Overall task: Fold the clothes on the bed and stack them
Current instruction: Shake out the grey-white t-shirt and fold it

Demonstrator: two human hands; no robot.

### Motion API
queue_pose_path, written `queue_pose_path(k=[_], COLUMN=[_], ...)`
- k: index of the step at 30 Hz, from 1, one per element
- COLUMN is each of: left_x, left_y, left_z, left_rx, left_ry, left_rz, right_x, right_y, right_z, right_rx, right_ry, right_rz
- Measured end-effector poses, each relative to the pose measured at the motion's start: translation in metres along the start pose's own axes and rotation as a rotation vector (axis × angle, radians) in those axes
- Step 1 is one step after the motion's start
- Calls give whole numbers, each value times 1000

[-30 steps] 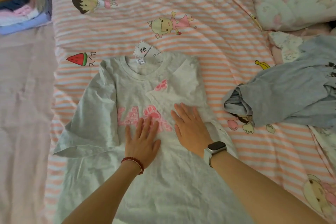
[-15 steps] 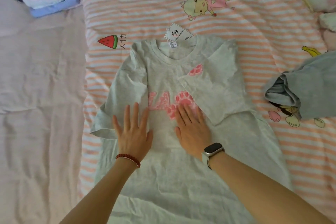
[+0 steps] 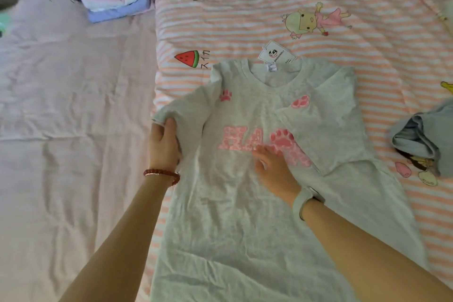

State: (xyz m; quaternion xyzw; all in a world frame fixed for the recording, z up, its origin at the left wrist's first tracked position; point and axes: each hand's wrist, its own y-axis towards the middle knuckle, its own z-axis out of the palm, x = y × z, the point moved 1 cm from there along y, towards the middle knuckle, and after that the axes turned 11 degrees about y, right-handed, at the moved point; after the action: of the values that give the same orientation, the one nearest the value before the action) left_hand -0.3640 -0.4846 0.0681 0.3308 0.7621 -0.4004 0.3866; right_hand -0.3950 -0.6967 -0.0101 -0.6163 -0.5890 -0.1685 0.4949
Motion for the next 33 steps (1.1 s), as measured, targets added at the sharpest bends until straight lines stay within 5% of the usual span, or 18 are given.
queue_pose_path(k=[2,4,8,14,17,20,26,28,31,33], left_x=[-20,-32,-23,5,-10,-25,-61,-72,-77,-75], left_y=[-8,-11,6,41,73,107,131,127,123,124], left_z=[22,43,54,66,88,103,106,114,125,133], left_rx=[447,596,241,165,254,473,483,481,452,466], left_ry=[-33,83,441,878,1105,1344,911,909,924,948], left_rz=[25,109,252,493,661,660,700,759,847,890], right_x=[11,17,23,27,32,32,37,34,26,24], right_y=[8,16,26,54,62,59,37,38,37,34], right_z=[-15,-28,-31,-24,-17,-15,-26,-28,-22,-14], right_rx=[-169,-203,-213,-362,-247,-367,-634,-622,-380,-282], right_ry=[534,815,804,1012,929,694,576,690,1000,990], right_rz=[182,324,433,591,625,408,8,58,252,345])
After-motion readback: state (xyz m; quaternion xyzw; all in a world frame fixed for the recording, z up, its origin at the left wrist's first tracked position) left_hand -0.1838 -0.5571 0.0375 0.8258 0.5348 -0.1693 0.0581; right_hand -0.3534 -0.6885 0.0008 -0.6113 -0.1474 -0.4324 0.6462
